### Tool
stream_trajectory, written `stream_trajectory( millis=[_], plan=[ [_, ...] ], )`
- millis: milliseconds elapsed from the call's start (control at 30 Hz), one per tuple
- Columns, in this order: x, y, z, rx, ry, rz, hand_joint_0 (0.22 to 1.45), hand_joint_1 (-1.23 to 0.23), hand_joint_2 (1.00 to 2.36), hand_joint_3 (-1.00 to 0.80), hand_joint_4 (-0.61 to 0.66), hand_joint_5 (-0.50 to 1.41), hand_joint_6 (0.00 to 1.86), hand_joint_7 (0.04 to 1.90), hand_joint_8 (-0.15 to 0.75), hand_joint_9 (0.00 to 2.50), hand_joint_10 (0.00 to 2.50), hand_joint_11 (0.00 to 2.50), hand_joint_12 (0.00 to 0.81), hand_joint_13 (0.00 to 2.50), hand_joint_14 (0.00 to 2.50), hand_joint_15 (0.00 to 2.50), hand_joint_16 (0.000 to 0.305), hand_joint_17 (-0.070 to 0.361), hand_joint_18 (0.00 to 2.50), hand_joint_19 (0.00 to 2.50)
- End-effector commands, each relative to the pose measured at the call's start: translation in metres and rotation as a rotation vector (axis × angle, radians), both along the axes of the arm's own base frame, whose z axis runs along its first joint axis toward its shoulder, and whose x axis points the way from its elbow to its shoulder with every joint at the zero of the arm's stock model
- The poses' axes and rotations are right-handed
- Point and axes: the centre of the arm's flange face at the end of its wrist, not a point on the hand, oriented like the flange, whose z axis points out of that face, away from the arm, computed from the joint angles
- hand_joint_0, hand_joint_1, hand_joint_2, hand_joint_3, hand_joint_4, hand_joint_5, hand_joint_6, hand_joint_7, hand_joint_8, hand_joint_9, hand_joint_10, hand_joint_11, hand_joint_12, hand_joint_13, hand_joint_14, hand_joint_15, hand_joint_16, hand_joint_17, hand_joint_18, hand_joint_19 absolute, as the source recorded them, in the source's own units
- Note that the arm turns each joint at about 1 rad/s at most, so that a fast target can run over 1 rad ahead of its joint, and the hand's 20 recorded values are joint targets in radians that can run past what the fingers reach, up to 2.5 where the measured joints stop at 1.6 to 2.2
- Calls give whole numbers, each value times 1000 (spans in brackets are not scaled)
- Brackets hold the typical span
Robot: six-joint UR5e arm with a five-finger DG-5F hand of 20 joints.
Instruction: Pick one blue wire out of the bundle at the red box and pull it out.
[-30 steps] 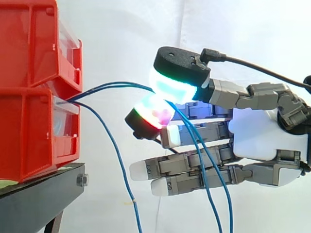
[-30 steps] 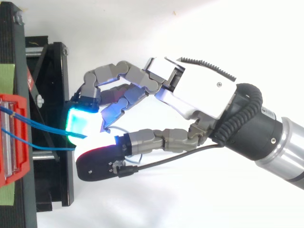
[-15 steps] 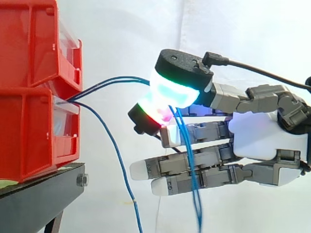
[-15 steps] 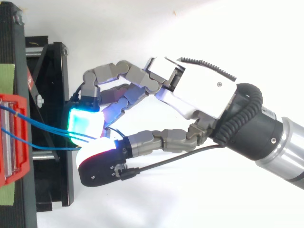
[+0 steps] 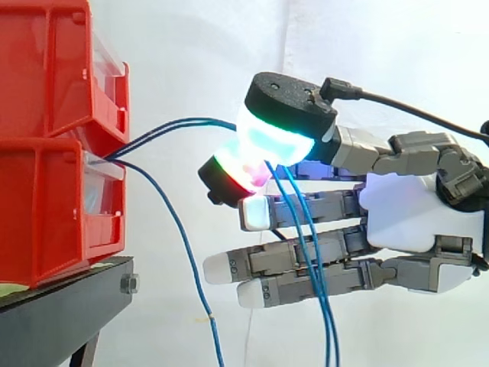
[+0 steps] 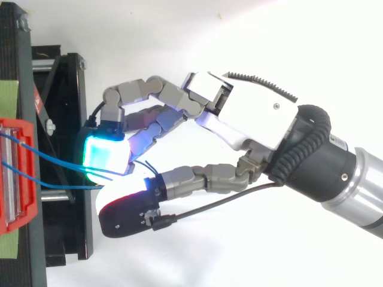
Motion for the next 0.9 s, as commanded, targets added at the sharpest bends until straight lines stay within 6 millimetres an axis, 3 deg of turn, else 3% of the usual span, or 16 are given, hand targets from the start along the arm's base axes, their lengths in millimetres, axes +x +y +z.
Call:
stream_trajectory(
  millis=[0, 267, 400, 533, 700, 867],
  plan=[
    [0, 0, 0, 0, 0, 1, 581, -780, 1009, -378, -74, -112, 802, 1180, 157, 1073, 23, 634, 300, 642, 17, 367, 45, 101, 499, 392],
    [-1, 0, -1, 10, 3, 1, 565, -685, 1015, -260, -13, -72, 733, 1197, 158, 1099, 24, 615, 306, 656, 16, 370, 46, 103, 516, 405],
    [-3, 0, -3, 16, 21, 3, 578, -700, 1015, -210, 8, -66, 710, 1232, 180, 1104, 22, 613, 325, 672, 15, 355, 49, 111, 554, 384],
    [-5, 0, -5, 17, 42, 6, 585, -760, 1015, -162, 67, -128, 815, 1145, 217, 1086, 27, 716, 339, 669, 17, 372, 51, 115, 563, 374],
    [-6, 1, -6, 19, 45, 8, 629, -866, 1016, -245, 87, -153, 851, 1183, 223, 1092, 30, 882, 323, 658, 18, 396, 47, 106, 535, 374],
    [-6, 2, -6, 19, 44, 10, 605, -814, 1008, -403, 92, -123, 824, 1199, 192, 1165, 30, 869, 314, 680, 17, 389, 47, 105, 548, 397]
  ],
)
